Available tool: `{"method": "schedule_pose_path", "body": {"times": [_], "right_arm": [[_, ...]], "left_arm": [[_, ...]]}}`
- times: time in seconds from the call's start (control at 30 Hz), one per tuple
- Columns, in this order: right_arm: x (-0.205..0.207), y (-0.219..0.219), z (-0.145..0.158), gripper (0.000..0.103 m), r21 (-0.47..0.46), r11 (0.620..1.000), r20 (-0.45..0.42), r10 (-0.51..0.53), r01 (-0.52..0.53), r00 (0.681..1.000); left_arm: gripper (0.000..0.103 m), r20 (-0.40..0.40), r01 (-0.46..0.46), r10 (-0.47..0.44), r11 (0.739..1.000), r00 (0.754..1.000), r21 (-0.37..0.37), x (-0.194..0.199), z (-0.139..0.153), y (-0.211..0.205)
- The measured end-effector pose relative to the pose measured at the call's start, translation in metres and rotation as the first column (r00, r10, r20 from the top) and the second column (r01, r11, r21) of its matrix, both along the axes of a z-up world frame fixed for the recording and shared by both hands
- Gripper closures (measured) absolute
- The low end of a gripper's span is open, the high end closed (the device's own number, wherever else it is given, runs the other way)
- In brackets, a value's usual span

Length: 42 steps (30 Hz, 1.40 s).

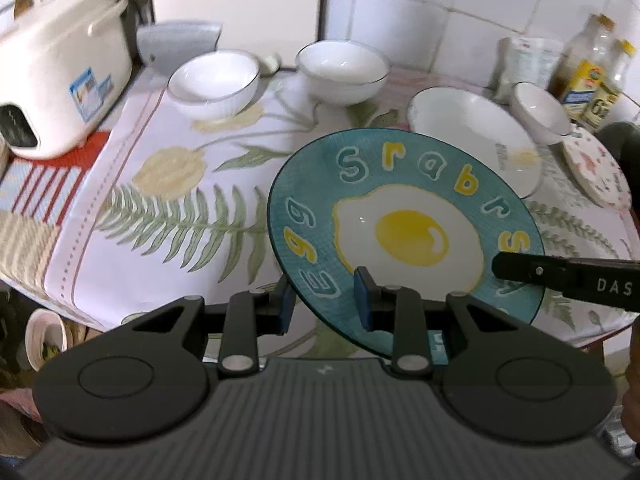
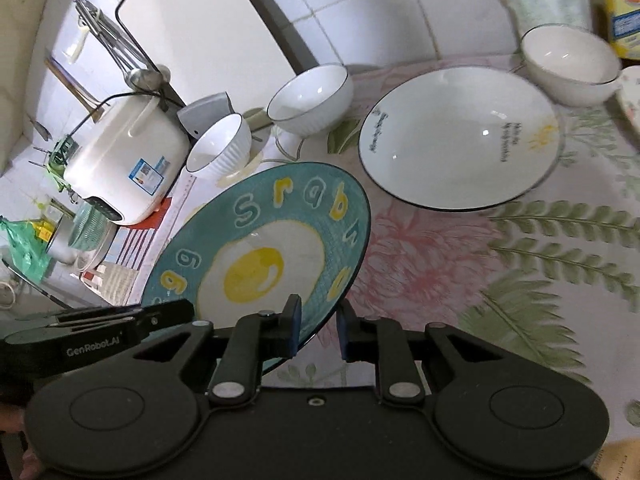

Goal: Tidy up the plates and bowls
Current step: 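Lift the blue egg plate and carry it over the white plate, then lower the blue egg plate onto the white plate and open grippers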

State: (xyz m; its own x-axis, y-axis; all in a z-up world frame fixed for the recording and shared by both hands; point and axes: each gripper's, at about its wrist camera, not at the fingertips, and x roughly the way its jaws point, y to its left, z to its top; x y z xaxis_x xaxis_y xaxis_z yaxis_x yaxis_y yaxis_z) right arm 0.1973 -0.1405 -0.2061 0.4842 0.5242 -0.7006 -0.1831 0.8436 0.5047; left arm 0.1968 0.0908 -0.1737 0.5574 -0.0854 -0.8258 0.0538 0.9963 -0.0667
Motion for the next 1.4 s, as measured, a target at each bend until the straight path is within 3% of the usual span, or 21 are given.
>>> {"method": "schedule_pose_path", "body": {"times": [0.33, 0.67, 1.0, 1.4], "right_arm": [[-0.023, -0.052, 0.049, 0.079, 0.003, 0.998, 0.044, -0.062, 0.062, 0.997], [-0.023, -0.093, 0.065, 0.078, 0.022, 0.994, 0.062, -0.11, 0.109, 0.992], [0.007, -0.111, 0.062, 0.077, 0.022, 0.991, 0.057, -0.133, 0.132, 0.989], [0.066, -0.103, 0.033, 0.077, -0.062, 0.991, 0.0, -0.117, 0.117, 0.993]], "left_arm": [[0.074, 0.067, 0.063, -0.062, 0.998, 0.996, -0.01, -0.011, 0.043, -0.047], [0.074, 0.097, 0.119, -0.119, 0.993, 0.988, 0.002, 0.004, 0.06, -0.087], [0.074, 0.093, 0.114, -0.111, 0.993, 0.989, -0.031, 0.047, 0.049, -0.101], [0.074, 0.012, 0.092, -0.091, 0.992, 0.996, -0.082, 0.115, 0.002, -0.1]]}}
